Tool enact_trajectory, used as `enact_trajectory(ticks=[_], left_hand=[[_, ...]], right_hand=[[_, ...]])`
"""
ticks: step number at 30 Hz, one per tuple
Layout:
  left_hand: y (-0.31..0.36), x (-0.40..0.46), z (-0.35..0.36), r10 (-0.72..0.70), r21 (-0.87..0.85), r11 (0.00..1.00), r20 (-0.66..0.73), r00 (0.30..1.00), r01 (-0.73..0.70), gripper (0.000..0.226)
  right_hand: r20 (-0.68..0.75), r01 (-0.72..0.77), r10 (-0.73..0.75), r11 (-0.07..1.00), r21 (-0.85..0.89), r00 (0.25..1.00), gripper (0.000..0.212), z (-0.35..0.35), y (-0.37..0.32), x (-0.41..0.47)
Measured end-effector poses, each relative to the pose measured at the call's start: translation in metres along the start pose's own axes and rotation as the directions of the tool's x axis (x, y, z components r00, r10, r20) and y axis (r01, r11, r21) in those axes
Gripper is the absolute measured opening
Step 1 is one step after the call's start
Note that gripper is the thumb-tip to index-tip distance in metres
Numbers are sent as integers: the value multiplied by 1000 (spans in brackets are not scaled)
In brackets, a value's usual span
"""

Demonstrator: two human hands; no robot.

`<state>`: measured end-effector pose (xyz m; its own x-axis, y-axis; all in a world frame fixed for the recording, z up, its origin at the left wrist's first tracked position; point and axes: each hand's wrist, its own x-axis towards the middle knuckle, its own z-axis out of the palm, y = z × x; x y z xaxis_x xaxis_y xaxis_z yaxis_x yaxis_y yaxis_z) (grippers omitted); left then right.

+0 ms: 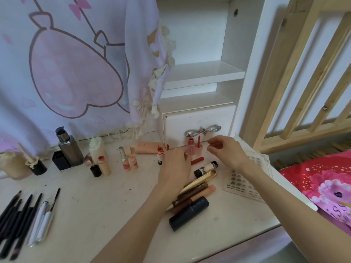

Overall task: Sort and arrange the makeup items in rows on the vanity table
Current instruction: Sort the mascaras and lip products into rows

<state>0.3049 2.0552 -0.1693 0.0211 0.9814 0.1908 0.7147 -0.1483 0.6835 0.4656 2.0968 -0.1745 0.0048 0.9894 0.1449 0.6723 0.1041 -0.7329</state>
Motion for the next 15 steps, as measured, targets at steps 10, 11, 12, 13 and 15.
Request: enact_trajectory(ticks=[10,11,12,13,15], left_hand=[[-42,-23,-24,158,566,801,112,981,-194,26],[-43,-24,-24,155,583,788,123,980,-198,23],[-43,-24,-24,153,592,780,130,980,-201,22],[-43,-24,-24,153,589,782,132,979,-202,22],[-42,-25,-25,167,554,806,124,978,-208,24]], right_hand=[[-59,143,-145,989,-27,988,22,11,-29,-56],[-64,147,-149,989,-28,987,23,12,-32,-61],[-70,148,-150,989,-25,986,23,12,-34,-65],[-78,148,-149,989,-15,986,22,13,-36,-70],[-102,141,-138,990,28,985,19,13,-40,-79]])
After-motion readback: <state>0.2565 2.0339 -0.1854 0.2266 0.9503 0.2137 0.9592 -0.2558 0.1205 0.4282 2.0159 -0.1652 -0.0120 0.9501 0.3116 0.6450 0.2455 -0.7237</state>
